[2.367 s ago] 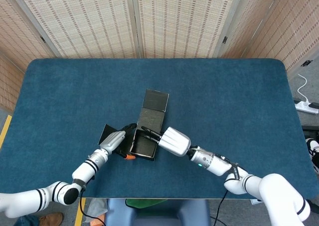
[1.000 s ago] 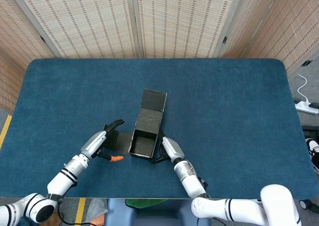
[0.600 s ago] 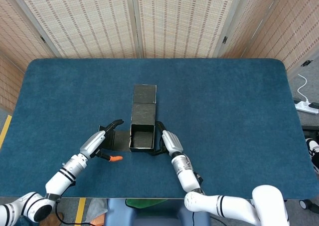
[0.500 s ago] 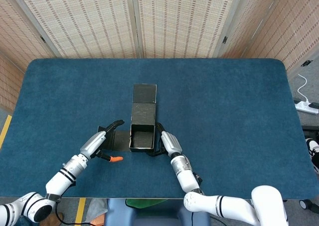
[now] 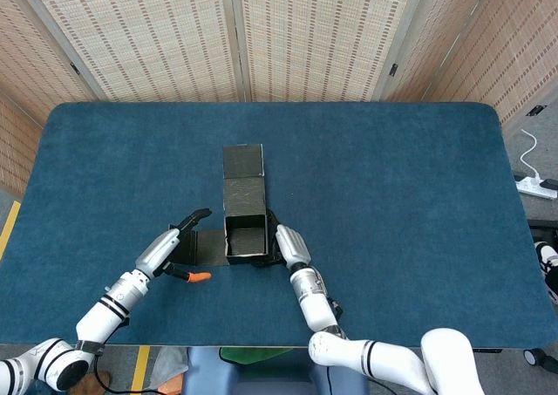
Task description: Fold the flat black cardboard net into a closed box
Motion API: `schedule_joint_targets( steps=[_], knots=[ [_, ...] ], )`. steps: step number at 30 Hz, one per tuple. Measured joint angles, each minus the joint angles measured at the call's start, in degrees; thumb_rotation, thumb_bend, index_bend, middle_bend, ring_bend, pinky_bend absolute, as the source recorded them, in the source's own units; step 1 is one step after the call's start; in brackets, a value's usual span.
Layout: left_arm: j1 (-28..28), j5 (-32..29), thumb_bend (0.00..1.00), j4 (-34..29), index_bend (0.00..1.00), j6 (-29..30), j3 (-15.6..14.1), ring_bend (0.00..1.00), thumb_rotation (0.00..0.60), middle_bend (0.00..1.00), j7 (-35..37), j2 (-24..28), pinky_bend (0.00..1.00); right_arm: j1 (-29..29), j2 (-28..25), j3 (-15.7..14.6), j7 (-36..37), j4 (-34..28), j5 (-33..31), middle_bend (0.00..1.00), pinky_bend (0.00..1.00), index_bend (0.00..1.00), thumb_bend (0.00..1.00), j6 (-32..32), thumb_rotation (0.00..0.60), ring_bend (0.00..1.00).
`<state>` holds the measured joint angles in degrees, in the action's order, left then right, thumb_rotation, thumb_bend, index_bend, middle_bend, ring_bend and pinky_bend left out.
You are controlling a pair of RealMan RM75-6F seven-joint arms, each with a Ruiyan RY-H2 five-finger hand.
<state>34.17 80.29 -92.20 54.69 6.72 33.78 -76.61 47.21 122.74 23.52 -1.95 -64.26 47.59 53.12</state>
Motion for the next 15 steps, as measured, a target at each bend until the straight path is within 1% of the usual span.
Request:
schedule_joint_targets(
  steps=[1,3,4,7,8,10,13,15],
  knots=[
    [-0.28,-0.04,0.17,0.04,0.18,0.80,0.11,0.24,0.600,0.14,-0.21,-0.26,0.44,0.27,0.66,0.49,0.33,1.00,0.27,0.48,1.00,0.39,0.11,0.19,0.600,0.76],
    [-1.17,0.09,0.17,0.23,0.35,3.45,0.28,0.50,0.600,0.32,-1.09,-1.06,0.66,0.76,1.93,1.91,1.84,3.14,1.03,0.54,1.00,0.46,0.17,0.72,0.600,0.78],
    [-1.60,0.31,0.18,0.34,0.42,4.81,0.29,0.60,0.600,0.39,-1.59,-1.41,0.73,0.90,2.26,2.58,2.74,3.68,1.33,0.56,1.00,0.48,0.20,0.92,0.600,0.78],
    [-3.05,2.08,0.23,0.83,0.55,9.52,0.11,0.77,0.600,0.55,-3.54,-2.35,0.85,1.10,2.46,5.36,6.25,3.93,1.92,0.57,1.00,0.49,0.23,0.95,0.600,0.79],
    [-3.37,2.98,0.24,0.99,0.58,10.74,-0.05,0.81,0.600,0.59,-4.06,-2.49,0.88,1.10,2.21,6.33,7.30,3.56,1.94,0.57,1.00,0.49,0.23,0.73,0.600,0.79],
    [-3.59,5.82,0.25,1.22,0.60,12.20,-0.84,0.86,0.600,0.62,-4.48,-2.31,0.91,0.92,1.04,8.13,9.33,1.73,1.72,0.57,1.00,0.49,0.24,-0.33,0.600,0.79],
    [-2.77,11.55,0.25,1.15,0.61,11.70,-3.11,0.89,0.600,0.61,-2.23,-0.57,0.92,0.27,-1.75,9.99,11.43,-2.76,0.91,0.57,1.00,0.50,0.23,-2.65,0.600,0.79],
    [-1.41,16.20,0.25,1.16,0.60,10.69,-5.21,0.89,0.600,0.60,1.16,0.86,0.92,-0.49,-4.33,11.10,12.75,-6.86,-0.14,0.57,1.00,0.50,0.23,-4.47,0.600,0.79]
  ],
)
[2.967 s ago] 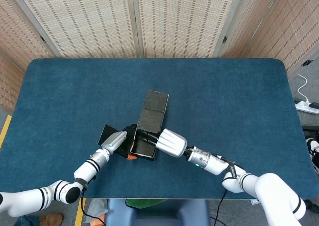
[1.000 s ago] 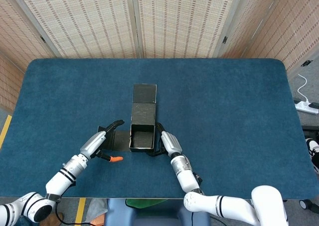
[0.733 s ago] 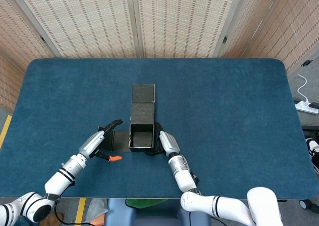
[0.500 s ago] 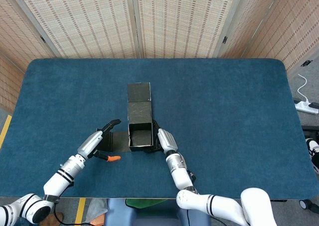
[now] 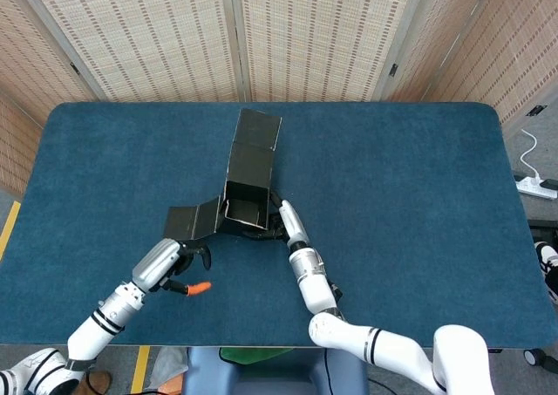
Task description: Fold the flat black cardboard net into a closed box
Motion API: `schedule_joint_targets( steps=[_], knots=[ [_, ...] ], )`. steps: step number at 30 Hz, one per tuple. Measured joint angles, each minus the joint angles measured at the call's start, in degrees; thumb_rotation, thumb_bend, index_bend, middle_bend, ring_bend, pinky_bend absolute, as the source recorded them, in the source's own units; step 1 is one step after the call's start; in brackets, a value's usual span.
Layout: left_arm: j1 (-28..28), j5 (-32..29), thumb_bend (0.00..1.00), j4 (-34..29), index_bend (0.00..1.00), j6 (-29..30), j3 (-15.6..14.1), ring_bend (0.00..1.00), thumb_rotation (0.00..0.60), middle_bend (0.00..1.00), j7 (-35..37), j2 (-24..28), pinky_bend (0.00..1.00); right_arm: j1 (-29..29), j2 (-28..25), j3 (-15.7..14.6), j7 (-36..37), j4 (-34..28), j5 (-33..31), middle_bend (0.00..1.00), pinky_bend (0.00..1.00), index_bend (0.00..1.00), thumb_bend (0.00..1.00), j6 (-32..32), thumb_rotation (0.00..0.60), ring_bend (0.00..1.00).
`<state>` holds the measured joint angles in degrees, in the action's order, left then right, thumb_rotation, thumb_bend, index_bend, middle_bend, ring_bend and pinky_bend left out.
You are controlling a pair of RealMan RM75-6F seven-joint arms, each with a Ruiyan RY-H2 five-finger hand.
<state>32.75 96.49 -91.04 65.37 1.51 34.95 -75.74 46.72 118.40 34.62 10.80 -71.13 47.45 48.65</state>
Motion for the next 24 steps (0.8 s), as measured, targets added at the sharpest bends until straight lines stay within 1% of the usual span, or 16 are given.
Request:
schedule_joint_targets(
  steps=[4,6,8,11,13,15,18,21,24],
  knots=[
    [4.00,8.05,0.26,0.63,0.55,-2.48,-4.07,0.89,0.600,0.56,5.77,1.24,0.90,-1.88,-5.35,1.56,2.14,-8.51,-2.81,0.57,1.00,0.49,0.23,-3.05,0.600,0.79],
    [6.10,9.84,0.26,1.10,0.51,-4.37,-5.73,0.89,0.600,0.54,7.37,0.82,0.90,-3.06,-8.27,1.97,3.20,-13.03,-4.32,0.57,1.00,0.49,0.23,-4.37,0.600,0.79],
    [6.95,9.73,0.26,1.54,0.48,-5.72,-5.98,0.89,0.600,0.50,7.01,-0.01,0.90,-4.18,-10.69,2.10,4.16,-16.69,-5.41,0.57,1.00,0.49,0.23,-5.33,0.600,0.79],
    [7.65,7.21,0.26,2.57,0.45,-7.88,-5.19,0.89,0.600,0.47,4.60,-1.69,0.90,-6.32,-14.62,1.77,5.76,-21.97,-6.45,0.56,1.00,0.49,0.23,-6.60,0.600,0.79],
    [7.61,4.20,0.27,3.63,0.43,-8.31,-4.07,0.89,0.600,0.44,2.42,-2.89,0.90,-8.08,-17.18,0.90,6.89,-24.92,-6.37,0.56,1.00,0.49,0.23,-7.18,0.600,0.79],
    [7.09,1.02,0.30,4.80,0.41,-7.95,-2.64,0.89,0.600,0.42,-0.60,-4.01,0.90,-9.69,-19.16,-0.44,7.91,-26.81,-5.61,0.56,1.00,0.49,0.23,-7.63,0.600,0.79],
    [5.49,-2.03,0.34,6.18,0.39,-5.12,-0.75,0.88,0.600,0.40,-5.41,-5.24,0.90,-10.98,-20.78,-2.22,9.13,-27.93,-4.20,0.54,1.00,0.50,0.23,-8.35,0.600,0.79],
    [3.63,-3.51,0.34,7.13,0.39,-0.84,0.65,0.88,0.600,0.40,-9.03,-5.93,0.90,-11.80,-21.93,-3.55,10.12,-28.51,-2.74,0.54,1.00,0.50,0.23,-8.98,0.600,0.79],
    [2.14,-3.83,0.35,7.63,0.38,2.75,1.41,0.88,0.600,0.39,-11.14,-6.14,0.90,-12.16,-22.31,-4.33,10.56,-28.66,-1.43,0.52,1.00,0.49,0.23,-9.01,0.600,0.78]
  ],
)
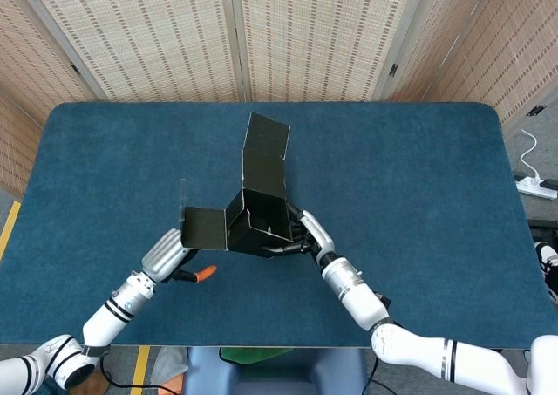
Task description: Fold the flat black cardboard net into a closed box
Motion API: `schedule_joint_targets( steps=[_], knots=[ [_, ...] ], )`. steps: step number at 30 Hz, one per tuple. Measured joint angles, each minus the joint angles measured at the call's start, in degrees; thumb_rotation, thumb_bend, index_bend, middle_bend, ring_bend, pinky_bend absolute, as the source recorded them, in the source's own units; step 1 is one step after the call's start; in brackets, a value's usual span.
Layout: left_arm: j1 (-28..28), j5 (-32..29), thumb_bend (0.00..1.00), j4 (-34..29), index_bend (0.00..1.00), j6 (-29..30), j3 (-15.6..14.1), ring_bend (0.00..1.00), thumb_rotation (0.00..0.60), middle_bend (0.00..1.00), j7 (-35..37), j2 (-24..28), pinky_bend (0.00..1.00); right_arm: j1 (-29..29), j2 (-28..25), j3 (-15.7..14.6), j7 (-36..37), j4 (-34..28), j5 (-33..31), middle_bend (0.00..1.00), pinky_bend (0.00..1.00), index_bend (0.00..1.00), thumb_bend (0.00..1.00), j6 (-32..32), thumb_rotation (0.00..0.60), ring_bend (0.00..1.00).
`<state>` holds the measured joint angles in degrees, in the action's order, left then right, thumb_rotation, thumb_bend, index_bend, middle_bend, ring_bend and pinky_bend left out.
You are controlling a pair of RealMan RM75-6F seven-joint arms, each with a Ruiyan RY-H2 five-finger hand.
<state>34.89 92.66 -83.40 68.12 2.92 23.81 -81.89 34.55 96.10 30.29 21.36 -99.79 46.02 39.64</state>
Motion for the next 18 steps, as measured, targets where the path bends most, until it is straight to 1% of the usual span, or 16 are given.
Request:
schedule_joint_targets(
  steps=[2,6,7,12,18],
  knots=[
    [-0.83,0.68,0.36,0.20,0.38,2.66,0.20,0.88,0.600,0.39,-1.57,0.10,0.90,-0.14,-0.25,-0.76,0.06,-0.05,1.15,0.52,1.00,0.49,0.23,0.02,0.600,0.78],
    [-2.73,4.08,0.36,0.31,0.38,9.84,0.46,0.88,0.600,0.39,-7.27,0.39,0.90,-0.37,-0.65,-3.08,0.34,-0.04,4.26,0.52,1.00,0.49,0.23,0.26,0.600,0.78],
    [-2.96,4.90,0.36,0.31,0.38,10.82,0.56,0.88,0.600,0.39,-7.97,0.44,0.90,-0.37,-0.66,-3.52,0.40,0.03,4.78,0.52,1.00,0.49,0.23,0.36,0.600,0.78],
    [-2.62,7.16,0.36,0.70,0.38,12.53,1.25,0.88,0.600,0.40,-9.12,0.20,0.90,-0.05,-0.14,-5.63,0.86,0.77,6.45,0.52,1.00,0.49,0.23,0.92,0.600,0.78],
    [-0.52,9.29,0.36,2.41,0.38,12.27,1.62,0.88,0.600,0.40,-10.02,-1.12,0.90,0.70,1.44,-7.37,-0.01,2.40,8.27,0.52,1.00,0.49,0.23,2.65,0.600,0.78]
  ],
)
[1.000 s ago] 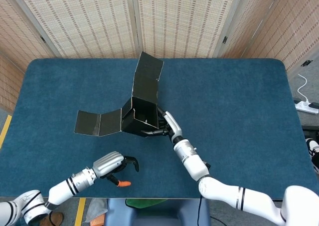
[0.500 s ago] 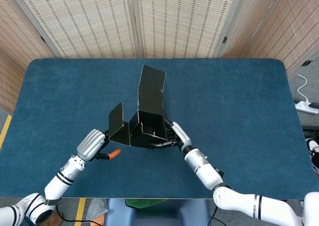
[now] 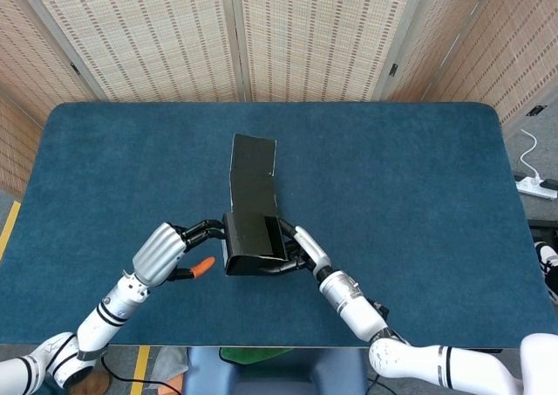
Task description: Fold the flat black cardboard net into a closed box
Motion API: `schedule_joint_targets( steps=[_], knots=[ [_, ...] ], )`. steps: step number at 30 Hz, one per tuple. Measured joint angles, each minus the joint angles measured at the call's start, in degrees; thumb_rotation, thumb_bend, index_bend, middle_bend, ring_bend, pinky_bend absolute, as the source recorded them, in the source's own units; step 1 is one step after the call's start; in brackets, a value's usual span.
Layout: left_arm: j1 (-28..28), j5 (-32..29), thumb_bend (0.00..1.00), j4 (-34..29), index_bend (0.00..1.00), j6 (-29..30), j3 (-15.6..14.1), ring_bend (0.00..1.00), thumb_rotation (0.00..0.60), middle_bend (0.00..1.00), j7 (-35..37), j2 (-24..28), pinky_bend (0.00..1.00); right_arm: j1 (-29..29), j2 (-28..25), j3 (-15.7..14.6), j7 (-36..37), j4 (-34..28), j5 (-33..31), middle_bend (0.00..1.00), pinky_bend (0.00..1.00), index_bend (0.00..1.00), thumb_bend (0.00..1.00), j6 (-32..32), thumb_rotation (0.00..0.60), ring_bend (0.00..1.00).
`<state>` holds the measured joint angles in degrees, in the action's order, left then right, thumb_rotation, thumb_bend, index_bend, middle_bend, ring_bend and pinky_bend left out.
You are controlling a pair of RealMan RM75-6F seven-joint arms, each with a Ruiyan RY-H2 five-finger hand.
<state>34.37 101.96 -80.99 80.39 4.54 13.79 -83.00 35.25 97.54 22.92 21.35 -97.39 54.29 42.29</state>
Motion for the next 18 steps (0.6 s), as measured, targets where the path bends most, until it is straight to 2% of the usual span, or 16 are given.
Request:
schedule_joint_targets(
  steps=[8,18],
  knots=[
    [2.74,2.53,0.36,6.82,0.40,-0.38,-0.19,0.86,0.600,0.40,0.04,-2.98,0.90,1.53,2.94,-2.17,-3.11,4.86,1.55,0.52,1.00,0.50,0.23,2.60,0.600,0.78],
    [5.89,4.82,0.36,24.00,0.42,-0.82,-2.30,0.86,0.600,0.41,2.23,-11.41,0.90,3.65,7.53,-3.75,-4.35,14.65,2.70,0.52,1.00,0.49,0.23,2.83,0.600,0.78]
  ],
)
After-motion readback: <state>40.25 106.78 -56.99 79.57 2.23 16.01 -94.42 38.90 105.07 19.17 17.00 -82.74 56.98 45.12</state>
